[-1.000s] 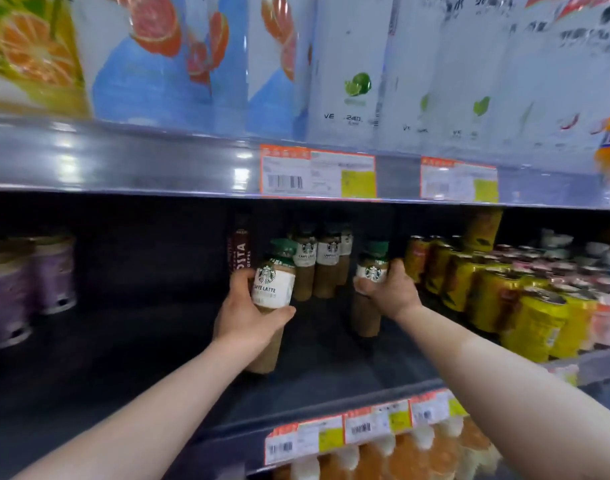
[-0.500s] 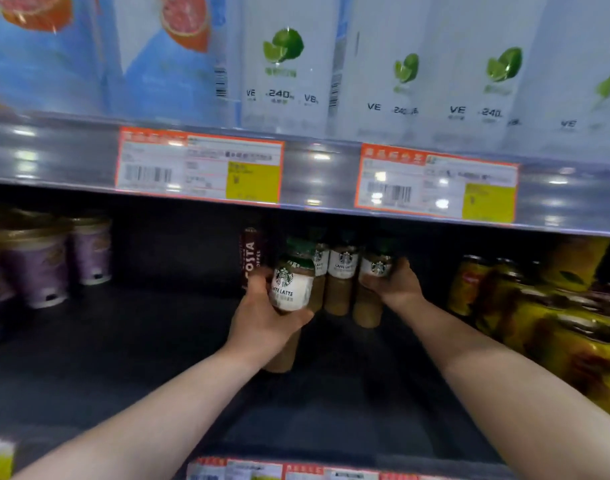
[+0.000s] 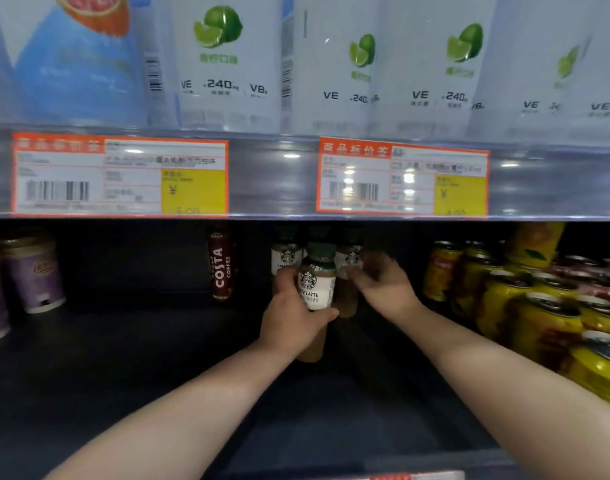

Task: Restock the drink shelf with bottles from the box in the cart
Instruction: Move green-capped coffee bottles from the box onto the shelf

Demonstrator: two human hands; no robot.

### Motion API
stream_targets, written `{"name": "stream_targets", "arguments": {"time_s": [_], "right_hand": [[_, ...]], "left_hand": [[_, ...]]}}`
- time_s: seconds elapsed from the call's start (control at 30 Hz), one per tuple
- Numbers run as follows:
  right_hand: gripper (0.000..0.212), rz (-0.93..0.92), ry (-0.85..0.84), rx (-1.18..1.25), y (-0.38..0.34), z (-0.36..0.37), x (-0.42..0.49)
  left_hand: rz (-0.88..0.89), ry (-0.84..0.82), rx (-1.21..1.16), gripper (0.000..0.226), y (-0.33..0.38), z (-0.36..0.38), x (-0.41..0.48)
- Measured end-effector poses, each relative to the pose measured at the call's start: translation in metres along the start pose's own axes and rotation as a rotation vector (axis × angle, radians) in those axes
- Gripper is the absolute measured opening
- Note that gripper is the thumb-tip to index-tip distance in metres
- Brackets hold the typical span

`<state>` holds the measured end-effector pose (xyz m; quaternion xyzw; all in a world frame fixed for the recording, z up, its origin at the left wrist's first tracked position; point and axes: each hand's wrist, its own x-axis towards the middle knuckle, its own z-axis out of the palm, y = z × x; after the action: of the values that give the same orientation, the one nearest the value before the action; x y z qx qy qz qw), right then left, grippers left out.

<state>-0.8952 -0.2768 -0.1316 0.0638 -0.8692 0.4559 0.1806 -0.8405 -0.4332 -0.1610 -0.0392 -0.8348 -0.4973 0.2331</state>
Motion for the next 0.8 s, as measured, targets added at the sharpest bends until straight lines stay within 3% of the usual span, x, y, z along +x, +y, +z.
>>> {"name": "stream_targets", "arguments": {"time_s": [0.07, 0.13, 0.2, 0.3, 0.53, 0.8], "right_hand": [[0.020, 0.032, -0.056, 0.138, -0.004, -0.003, -0.016], [0.018, 0.018, -0.130, 0.175, -0.004, -0.004, -0.028], [0.036, -0.004, -0.186, 0.136, -0.003, -0.001, -0.036], [0.058, -0.010, -0.118, 0.065, -0.001, 0.002, -0.038], [0.053, 0.076, -0.025, 0.084, 0.022, -0.021, -0.014], [0.068, 0.122, 0.033, 0.167, 0.043, -0.025, 0.014]], "left_hand": [[0.020, -0.014, -0.005, 0.082, 0.004, 0.014, 0.003], [0.031, -0.046, -0.025, 0.085, 0.008, 0.026, 0.004], [0.062, -0.108, -0.073, 0.086, 0.009, 0.034, 0.004], [0.078, -0.243, -0.066, 0.092, 0.002, 0.032, 0.004], [-0.015, -0.574, 0.676, 0.083, -0.039, -0.005, 0.000], [-0.028, -0.683, 0.827, 0.078, -0.053, -0.004, -0.005]]}}
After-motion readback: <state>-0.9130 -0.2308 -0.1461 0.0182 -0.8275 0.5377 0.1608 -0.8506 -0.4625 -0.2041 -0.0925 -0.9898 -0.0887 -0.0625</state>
